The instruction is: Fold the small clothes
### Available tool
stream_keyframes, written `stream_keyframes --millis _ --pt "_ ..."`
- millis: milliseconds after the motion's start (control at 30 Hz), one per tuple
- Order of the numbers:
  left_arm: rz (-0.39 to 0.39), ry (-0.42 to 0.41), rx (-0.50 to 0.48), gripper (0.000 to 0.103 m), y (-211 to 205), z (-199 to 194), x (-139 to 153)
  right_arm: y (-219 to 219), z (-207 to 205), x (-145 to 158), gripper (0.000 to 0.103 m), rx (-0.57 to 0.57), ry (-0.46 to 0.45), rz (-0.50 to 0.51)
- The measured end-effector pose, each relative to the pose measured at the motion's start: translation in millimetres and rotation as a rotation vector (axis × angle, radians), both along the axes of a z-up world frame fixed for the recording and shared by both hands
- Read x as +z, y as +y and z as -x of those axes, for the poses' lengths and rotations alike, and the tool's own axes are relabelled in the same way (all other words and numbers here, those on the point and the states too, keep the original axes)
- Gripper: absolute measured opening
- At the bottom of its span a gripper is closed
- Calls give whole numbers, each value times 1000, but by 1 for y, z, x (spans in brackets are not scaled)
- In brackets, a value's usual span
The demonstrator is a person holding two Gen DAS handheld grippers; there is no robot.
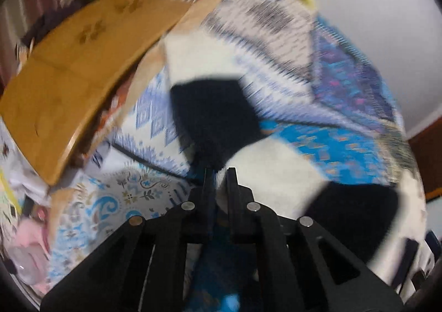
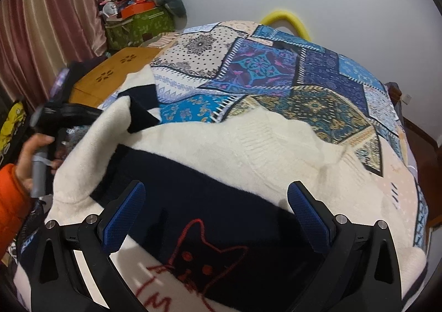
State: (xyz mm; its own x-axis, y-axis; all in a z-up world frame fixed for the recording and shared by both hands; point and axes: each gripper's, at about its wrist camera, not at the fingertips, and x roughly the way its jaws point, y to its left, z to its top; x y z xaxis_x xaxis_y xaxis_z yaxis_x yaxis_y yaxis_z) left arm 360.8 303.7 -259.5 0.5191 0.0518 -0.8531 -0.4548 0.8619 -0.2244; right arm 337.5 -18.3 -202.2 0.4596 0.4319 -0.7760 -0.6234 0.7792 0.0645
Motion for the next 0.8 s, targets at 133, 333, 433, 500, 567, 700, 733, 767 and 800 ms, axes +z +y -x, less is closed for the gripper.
stream_keyframes --millis 133,333,433,500,567,700,733,767,800 --pt "-46 -123 -134 4 -43 6 61 -18 1 5 102 -34 0 3" --pt "5 -213 -361 2 -131 13 105 -61 5 15 102 -107 10 4" --pt "43 -211 -433 2 -169 17 105 -85 10 25 102 -147 5 -6" --pt "50 -198 -498 2 -200 20 99 -96 14 31 102 -162 -8 -11" --pt "54 -169 -550 2 -221 25 87 -103 20 36 102 -168 -21 -9" --pt "60 -94 -643 2 -257 41 59 -113 31 43 102 -159 -35 -16" --pt "67 -76 -656 3 -261 47 55 -114 33 44 102 -152 -36 -20" --pt "69 -68 -657 3 -264 52 54 -115 33 44 102 -147 -36 -24" --pt "67 -65 -656 3 -264 53 52 -114 35 44 102 -140 -37 -28"
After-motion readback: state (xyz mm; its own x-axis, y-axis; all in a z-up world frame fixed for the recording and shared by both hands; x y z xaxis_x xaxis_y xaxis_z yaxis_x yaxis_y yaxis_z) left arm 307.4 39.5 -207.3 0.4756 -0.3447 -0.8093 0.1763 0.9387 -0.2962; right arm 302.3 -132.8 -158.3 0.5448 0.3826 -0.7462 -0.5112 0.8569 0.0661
